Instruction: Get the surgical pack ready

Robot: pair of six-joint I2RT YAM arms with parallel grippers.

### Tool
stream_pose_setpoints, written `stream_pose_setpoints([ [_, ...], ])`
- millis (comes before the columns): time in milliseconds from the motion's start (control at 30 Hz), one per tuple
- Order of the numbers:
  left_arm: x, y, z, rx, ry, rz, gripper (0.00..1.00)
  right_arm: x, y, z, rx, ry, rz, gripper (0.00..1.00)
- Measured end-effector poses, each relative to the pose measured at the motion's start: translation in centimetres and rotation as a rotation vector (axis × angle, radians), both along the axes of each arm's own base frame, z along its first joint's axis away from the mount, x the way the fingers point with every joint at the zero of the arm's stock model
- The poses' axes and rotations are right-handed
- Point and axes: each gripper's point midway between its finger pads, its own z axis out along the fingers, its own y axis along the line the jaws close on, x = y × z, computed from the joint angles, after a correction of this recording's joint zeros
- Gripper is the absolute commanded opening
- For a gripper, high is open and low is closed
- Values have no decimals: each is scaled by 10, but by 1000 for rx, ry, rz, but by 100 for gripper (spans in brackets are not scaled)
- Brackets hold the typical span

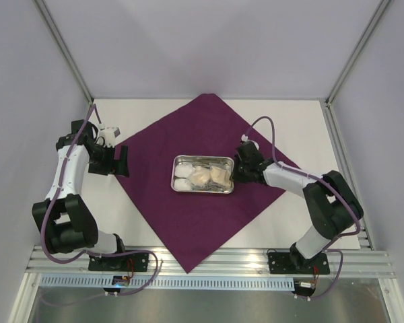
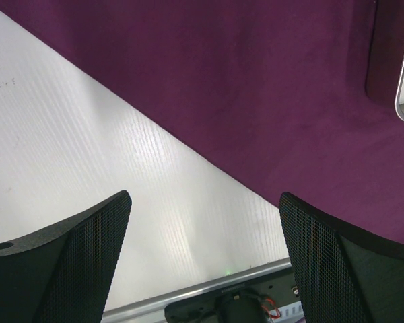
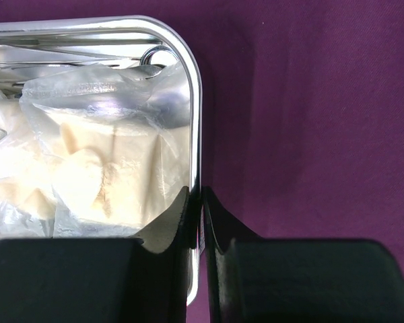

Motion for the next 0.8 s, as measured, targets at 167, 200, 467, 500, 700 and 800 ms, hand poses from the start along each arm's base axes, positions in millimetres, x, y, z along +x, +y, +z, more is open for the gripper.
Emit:
stream_pose_setpoints([
  [167, 0, 0, 0, 0, 0, 0, 99, 0, 5, 0, -2, -2, -4, 8],
  [200, 0, 0, 0, 0, 0, 0, 99, -1, 6, 0, -1, -3, -5, 10],
  [467, 0, 0, 0, 0, 0, 0, 99, -1, 7, 0, -1, -3, -9, 6],
  [500, 0, 0, 0, 0, 0, 0, 99, -1, 7, 0, -1, -3, -8, 6],
  [700, 0, 0, 0, 0, 0, 0, 99, -8, 16, 0, -13, -11, 13, 5],
  [800, 0, 0, 0, 0, 0, 0, 99, -14, 22, 0, -9, -13, 26, 5],
])
